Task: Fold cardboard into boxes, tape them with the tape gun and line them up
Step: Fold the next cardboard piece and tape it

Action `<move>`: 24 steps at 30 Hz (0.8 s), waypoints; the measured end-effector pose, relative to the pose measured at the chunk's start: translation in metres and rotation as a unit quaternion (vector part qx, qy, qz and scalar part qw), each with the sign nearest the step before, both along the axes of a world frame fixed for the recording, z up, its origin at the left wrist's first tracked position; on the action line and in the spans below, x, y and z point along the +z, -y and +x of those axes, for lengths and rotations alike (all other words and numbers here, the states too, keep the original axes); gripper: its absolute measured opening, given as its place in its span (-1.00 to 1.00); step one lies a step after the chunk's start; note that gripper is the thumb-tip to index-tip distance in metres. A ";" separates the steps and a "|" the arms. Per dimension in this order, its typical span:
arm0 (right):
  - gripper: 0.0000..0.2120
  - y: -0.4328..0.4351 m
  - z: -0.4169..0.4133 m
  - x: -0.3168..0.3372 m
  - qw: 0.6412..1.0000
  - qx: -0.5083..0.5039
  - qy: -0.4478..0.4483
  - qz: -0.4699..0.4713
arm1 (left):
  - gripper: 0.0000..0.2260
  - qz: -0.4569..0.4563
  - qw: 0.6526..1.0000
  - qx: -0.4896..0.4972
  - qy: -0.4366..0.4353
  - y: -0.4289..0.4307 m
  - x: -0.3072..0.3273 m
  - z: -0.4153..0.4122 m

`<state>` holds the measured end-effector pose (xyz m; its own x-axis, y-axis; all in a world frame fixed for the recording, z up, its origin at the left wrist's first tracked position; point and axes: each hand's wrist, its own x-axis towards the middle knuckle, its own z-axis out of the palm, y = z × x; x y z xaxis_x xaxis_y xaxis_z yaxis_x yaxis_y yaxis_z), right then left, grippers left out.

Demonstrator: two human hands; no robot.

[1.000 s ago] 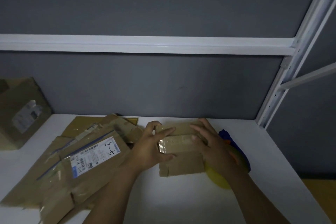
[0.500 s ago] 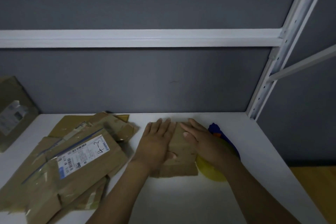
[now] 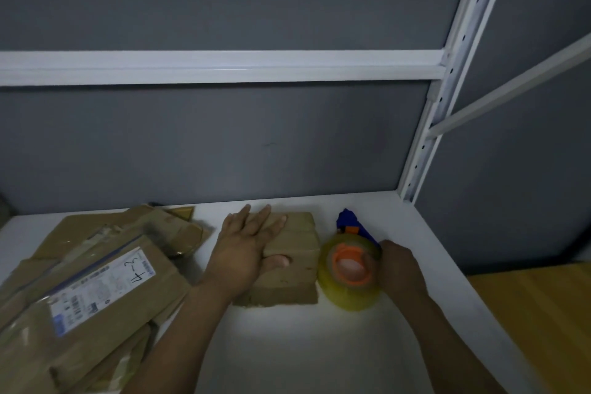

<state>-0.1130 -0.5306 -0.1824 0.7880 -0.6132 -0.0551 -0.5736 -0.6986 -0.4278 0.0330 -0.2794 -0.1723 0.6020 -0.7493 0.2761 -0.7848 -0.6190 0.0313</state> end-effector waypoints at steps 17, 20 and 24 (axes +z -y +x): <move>-0.48 -0.024 0.035 0.087 0.889 0.116 0.395 -0.201 | -0.21 0.004 0.996 -0.068 -0.065 -0.003 0.005 0.016; -0.45 -0.024 0.041 0.080 0.896 0.164 0.368 -0.186 | -0.02 -0.050 0.992 -0.059 -0.105 0.000 0.017 0.006; -0.47 -0.021 0.039 0.083 0.919 0.171 0.334 -0.122 | -0.29 -0.358 0.898 0.027 -0.255 0.016 0.062 -0.020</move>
